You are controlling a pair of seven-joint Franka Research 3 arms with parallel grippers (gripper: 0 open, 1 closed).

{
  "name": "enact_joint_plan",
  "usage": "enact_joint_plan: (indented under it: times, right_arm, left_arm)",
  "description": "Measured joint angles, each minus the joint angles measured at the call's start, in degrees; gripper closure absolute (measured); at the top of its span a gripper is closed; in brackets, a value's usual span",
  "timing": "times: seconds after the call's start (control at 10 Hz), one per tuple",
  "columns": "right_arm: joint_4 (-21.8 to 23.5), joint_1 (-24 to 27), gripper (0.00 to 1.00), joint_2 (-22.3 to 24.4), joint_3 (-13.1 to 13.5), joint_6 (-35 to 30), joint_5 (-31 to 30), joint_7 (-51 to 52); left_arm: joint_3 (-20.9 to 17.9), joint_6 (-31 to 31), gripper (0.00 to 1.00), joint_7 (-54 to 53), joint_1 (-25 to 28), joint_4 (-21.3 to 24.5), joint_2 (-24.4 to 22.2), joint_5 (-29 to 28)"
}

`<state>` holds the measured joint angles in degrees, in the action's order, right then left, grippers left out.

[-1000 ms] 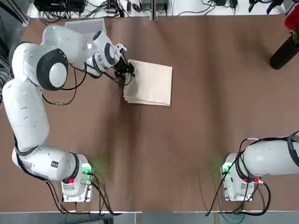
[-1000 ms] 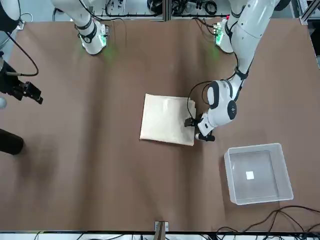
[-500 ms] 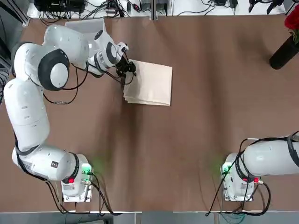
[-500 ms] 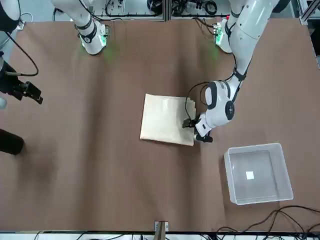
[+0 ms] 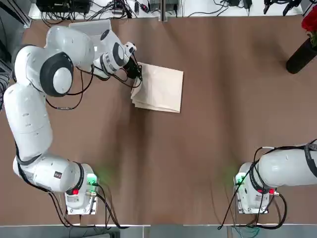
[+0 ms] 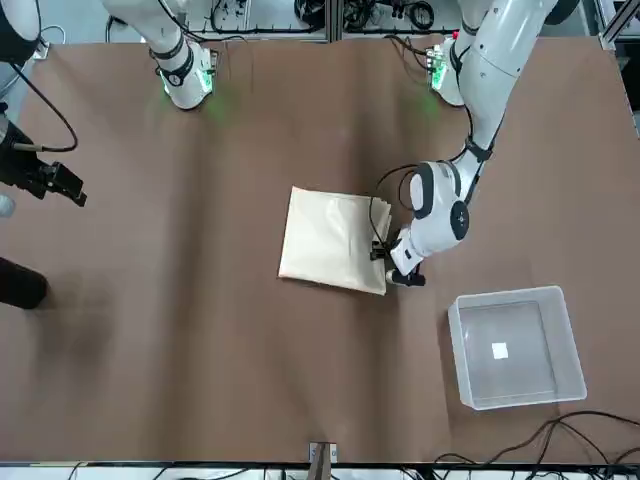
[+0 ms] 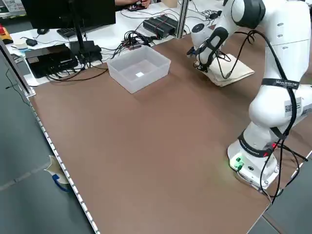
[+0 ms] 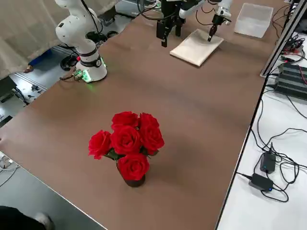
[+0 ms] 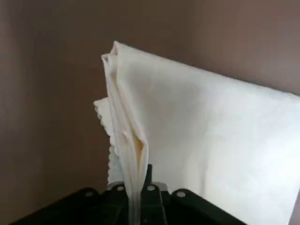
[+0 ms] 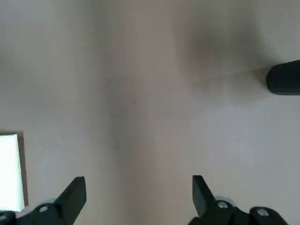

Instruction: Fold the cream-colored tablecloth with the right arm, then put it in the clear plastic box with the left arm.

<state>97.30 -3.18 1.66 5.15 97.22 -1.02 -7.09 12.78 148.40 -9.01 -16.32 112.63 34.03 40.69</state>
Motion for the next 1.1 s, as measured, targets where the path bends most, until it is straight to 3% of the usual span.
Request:
enact_joint_plan:
  times: [0.4,0.6,0.9,1.1]
  right_arm:
    - [-0.02,0.00,0.00,0.11,0.00,-0.17,0.00,0.00]
    - [-0.08,0.00,0.00,0.15,0.00,-0.50,0.00,0.00]
    - [-0.51,0.00,0.00,0.30,-0.01,-1.07,0.00,0.00]
    - [-0.74,0.00,0.00,0.39,-0.15,-1.13,0.00,0.00]
  left_arm:
    - [-0.12,0.18,0.93,0.53,-0.03,-0.06,-1.90,-2.88]
    - [-0.37,-0.33,0.93,5.98,0.06,0.09,-4.26,-11.80]
    - [-0.59,-9.74,0.93,18.03,0.81,-0.27,-8.21,-28.03]
    - [-0.56,-15.90,0.93,25.73,1.04,-3.11,-9.20,-34.79]
